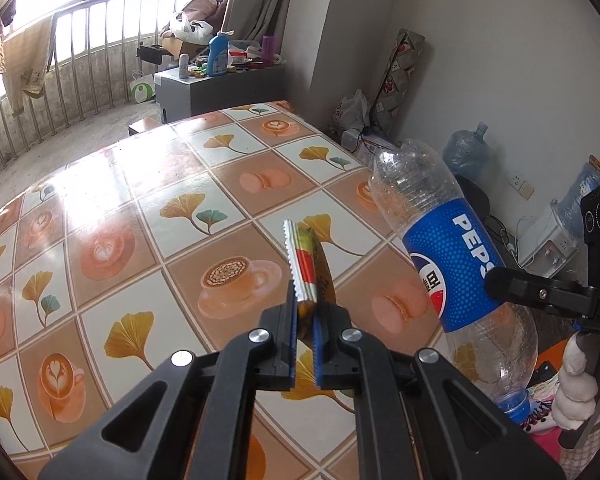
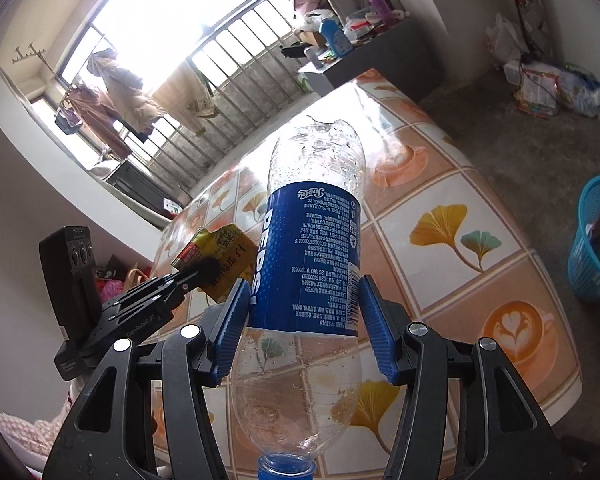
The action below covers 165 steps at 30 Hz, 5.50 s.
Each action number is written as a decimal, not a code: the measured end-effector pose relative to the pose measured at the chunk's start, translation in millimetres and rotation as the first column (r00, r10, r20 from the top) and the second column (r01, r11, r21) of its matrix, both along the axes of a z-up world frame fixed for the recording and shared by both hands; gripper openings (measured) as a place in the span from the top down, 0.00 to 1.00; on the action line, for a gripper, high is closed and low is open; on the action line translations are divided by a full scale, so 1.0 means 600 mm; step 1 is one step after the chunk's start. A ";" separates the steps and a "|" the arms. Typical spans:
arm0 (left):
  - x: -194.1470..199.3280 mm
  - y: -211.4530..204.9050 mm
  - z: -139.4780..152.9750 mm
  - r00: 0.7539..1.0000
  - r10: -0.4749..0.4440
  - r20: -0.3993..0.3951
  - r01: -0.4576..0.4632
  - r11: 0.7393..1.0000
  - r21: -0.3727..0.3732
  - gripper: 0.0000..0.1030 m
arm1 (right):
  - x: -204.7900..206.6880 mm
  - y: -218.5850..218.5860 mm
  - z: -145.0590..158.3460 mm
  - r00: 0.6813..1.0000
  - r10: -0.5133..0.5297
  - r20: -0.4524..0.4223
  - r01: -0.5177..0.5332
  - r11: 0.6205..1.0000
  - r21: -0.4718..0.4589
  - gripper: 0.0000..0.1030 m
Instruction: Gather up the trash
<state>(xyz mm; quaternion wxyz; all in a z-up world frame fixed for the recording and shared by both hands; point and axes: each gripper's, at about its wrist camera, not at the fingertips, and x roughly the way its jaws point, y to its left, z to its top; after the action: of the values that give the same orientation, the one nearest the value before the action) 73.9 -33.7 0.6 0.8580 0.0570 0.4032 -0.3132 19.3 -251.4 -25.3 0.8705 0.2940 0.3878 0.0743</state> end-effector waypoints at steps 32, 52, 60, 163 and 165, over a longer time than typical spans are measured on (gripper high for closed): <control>-0.024 -0.210 0.037 0.985 -0.162 0.062 0.156 0.984 0.092 0.95 | -0.094 -0.154 -0.013 0.983 -0.157 0.098 0.130 0.963 0.234 0.49; -0.019 -0.347 0.031 0.953 -0.298 0.063 0.289 0.950 0.122 0.94 | -0.141 -0.246 -0.034 0.944 -0.311 0.110 0.257 0.902 0.346 0.49; -0.005 -0.463 0.018 0.915 -0.402 0.004 0.400 0.912 0.090 0.94 | -0.197 -0.315 -0.038 0.879 -0.460 0.125 0.389 0.844 0.369 0.49; -0.151 -0.028 -0.029 0.893 0.448 0.050 -0.445 0.859 0.253 0.06 | -0.171 0.044 0.019 0.956 -0.292 0.000 0.200 0.654 -0.730 0.08; -0.152 -0.032 -0.029 0.896 0.441 0.049 -0.438 0.862 0.255 0.05 | -0.173 0.037 0.020 0.953 -0.304 0.000 0.209 0.652 -0.729 0.08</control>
<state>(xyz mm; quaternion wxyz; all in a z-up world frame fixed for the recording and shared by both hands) -17.5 -52.8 -16.8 0.8894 0.0736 0.4478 -0.0544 -84.3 -228.9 -13.4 0.8915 -0.0157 0.3923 -0.2259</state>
